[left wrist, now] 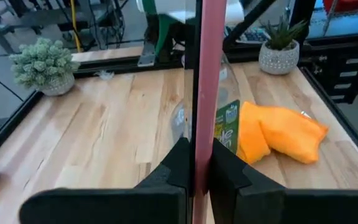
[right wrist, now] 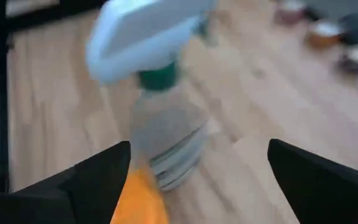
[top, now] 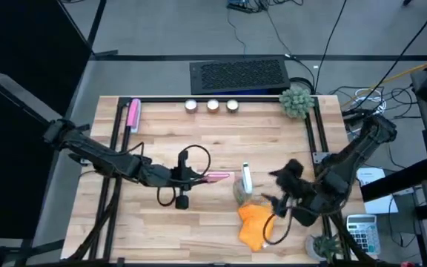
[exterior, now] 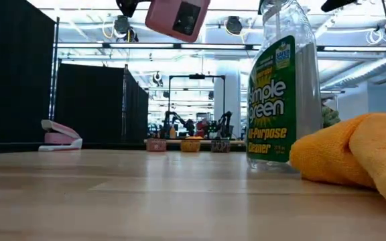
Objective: Apply microfiber cloth
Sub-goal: Spray the back side of the cellphone using the spray bottle
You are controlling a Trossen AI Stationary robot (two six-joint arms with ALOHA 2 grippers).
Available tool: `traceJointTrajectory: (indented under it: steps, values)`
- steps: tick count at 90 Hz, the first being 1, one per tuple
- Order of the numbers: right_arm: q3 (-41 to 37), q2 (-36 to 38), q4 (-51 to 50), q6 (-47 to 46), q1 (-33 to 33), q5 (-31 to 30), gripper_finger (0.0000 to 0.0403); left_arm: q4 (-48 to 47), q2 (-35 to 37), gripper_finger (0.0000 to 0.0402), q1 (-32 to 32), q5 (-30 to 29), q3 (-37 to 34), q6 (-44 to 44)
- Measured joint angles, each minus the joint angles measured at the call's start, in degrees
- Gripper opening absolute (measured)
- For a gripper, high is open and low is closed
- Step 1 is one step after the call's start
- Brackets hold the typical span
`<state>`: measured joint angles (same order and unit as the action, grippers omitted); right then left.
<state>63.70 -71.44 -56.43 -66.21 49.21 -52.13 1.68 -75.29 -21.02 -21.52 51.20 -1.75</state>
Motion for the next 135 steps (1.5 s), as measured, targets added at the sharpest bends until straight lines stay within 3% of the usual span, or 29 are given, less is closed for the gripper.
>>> traceJointTrajectory:
  steps: [10, 19, 31, 40, 50, 66, 78, 113, 135]
  values:
    - [-7.88, 6.25, 5.66, -2.33, 3.24, -7.5, 0.0361, 0.12, 0.0, 0.0009, -0.04, 0.02, 0.0, 0.71]
    - [-16.11, 9.55, 16.91, 2.38, 1.94, -9.14, 0.0361, 0.21, 0.0, 0.0009, -0.02, 0.17, 0.0, 0.75]
    - [-25.14, 13.25, 38.66, 17.02, -1.43, -5.71, 0.0361, 0.46, 0.0, 0.0009, -0.02, 0.22, 0.0, 0.81]
    - [-31.19, 15.04, 55.09, 28.52, -3.91, 0.19, 0.0361, 0.81, 0.0, 0.0009, -0.02, 0.22, 0.0, 0.78]
    - [-35.67, 15.96, 66.58, 38.01, -7.5, 4.1, 0.0361, 1.05, 0.0, 0.0009, -0.02, 0.24, 0.0, 0.6]
    - [-36.59, 16.06, 72.66, 47.37, -12.56, 9.01, 0.0361, 1.41, 0.0, 0.0009, -0.02, 0.24, 0.0, 0.57]
    - [-36.57, 15.96, 76.55, 48.1, -13.48, 13.19, 0.0361, 1.35, 0.0, 0.0009, -0.02, 0.24, 0.0, 0.56]
    - [-36.61, 10.06, 80.27, 43.68, -13.5, 13.5, 0.0361, 1.31, 0.0, 0.0009, 0.01, 0.24, 0.0, -0.87]
    - [-36.61, 10.21, 81.43, 55.05, -13.93, 9.73, 0.0361, 1.26, 0.0, 0.0012, 0.28, 0.24, 0.0, -1.08]
